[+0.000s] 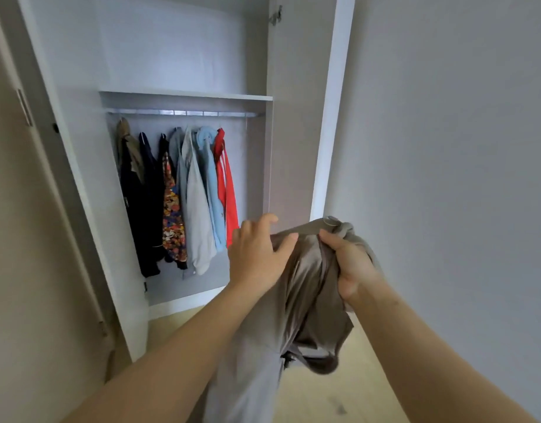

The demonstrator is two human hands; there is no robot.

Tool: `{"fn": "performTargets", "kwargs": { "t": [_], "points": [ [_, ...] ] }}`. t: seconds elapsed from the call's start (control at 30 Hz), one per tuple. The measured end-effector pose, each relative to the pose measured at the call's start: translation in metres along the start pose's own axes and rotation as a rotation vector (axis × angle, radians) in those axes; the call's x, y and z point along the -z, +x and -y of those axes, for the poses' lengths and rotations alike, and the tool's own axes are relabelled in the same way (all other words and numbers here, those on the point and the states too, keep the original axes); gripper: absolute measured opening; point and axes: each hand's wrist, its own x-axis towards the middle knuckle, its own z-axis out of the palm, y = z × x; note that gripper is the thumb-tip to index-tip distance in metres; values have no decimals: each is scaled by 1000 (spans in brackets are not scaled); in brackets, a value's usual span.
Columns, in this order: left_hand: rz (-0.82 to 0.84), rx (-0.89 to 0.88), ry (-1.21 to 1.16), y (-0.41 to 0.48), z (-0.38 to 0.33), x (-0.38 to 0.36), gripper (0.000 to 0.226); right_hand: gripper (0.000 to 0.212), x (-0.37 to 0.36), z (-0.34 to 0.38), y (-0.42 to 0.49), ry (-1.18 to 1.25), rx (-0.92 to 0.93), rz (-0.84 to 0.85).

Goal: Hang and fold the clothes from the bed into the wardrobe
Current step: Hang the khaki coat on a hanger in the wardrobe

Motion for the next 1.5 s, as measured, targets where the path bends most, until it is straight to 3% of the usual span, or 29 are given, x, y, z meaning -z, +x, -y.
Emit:
{"fn": "performTargets", "kwargs": {
  "t": [0.07,0.13,0.17,0.33,0.5,0.67,0.8,0.93,1.0,1.07,1.17,1.23,1.3,1.33,1.4,1.47,1.5],
  "points": [
    [223,71,-401,11,2,0,35,17,-12,-3,20,-48,13,21],
    [391,105,-533,25,7,-5,34,16,-19,-5,43,-81,23,28],
    [396,120,-546,33,13,-9,32,19,-22,-7,54,-89,18,36],
    [297,171,-442,84,45,-34,33,22,-27,-10,126,-58,-5,98],
    [342,219,-302,162,69,-75,38,27,-25,5,210,-63,-151,104],
    [315,323,-267,250,85,-115,18,28,-19,32,301,-37,-207,106],
    [106,606,-508,301,121,-123,22,31,-34,41,371,-47,-241,150],
    [33,973,-1023,343,170,-113,39,18,-50,35,442,-280,-176,87],
    [-18,1040,-1143,369,201,-104,43,19,-59,29,478,-358,-100,28],
    [27,985,-1188,397,228,-94,35,17,-69,20,514,-423,-38,-11],
    [310,860,-893,445,272,-89,12,16,-88,8,568,-500,-5,-34],
    [483,820,-413,477,308,-93,33,11,-105,6,605,-548,-4,-51],
    [631,715,33,505,339,-95,20,8,-122,9,642,-584,1,-66],
    [648,683,147,519,352,-94,10,7,-131,11,661,-598,6,-69],
    [538,684,120,552,380,-94,21,8,-147,11,694,-623,7,-60],
    [330,721,-54,585,395,-94,13,10,-160,4,722,-643,-12,-36],
    [249,775,-192,599,397,-95,22,12,-165,-2,733,-658,-28,-27]
  ]
}}
